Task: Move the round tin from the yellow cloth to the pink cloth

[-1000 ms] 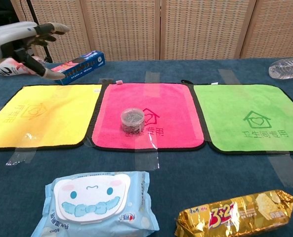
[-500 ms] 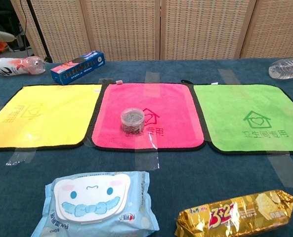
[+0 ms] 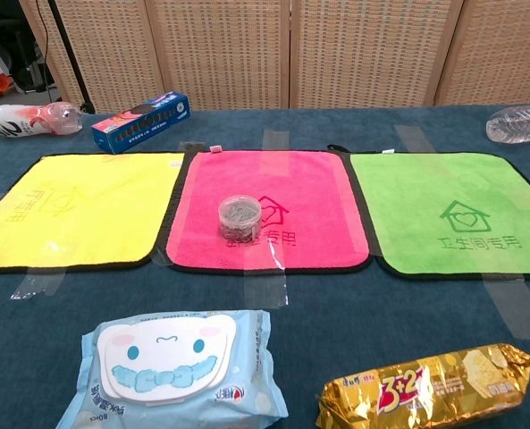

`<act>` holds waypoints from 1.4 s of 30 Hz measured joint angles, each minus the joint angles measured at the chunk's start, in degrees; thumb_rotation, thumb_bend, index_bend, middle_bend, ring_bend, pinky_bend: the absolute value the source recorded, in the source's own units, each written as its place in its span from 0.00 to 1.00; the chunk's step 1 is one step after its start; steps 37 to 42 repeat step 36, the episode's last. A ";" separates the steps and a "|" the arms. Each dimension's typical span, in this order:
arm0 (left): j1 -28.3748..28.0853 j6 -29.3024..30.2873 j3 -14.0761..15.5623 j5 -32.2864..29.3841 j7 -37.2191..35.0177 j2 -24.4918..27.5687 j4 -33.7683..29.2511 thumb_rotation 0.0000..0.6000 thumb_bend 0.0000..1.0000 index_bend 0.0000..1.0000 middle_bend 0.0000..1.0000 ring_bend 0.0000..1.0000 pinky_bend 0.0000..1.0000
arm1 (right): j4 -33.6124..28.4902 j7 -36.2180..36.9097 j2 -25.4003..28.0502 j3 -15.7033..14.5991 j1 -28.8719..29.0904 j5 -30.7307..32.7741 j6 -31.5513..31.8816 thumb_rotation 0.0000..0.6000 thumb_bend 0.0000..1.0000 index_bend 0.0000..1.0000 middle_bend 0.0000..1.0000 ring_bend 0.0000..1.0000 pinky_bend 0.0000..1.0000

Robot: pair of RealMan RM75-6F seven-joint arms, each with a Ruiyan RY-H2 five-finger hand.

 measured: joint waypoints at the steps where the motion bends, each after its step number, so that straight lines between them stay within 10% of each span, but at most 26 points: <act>1: 0.27 -0.54 -0.06 0.00 0.23 0.22 -0.06 1.00 0.21 0.00 0.00 0.00 0.00 | -0.02 -0.17 -0.05 -0.11 0.00 -0.20 -0.08 1.00 0.21 0.06 0.00 0.00 0.03; 42: 4.21 -6.53 -6.06 2.00 -2.29 1.51 0.84 1.00 0.21 0.00 0.00 0.00 0.00 | -0.98 -1.86 -0.77 -0.63 0.09 -1.29 -1.80 1.00 0.21 0.06 0.00 0.00 0.03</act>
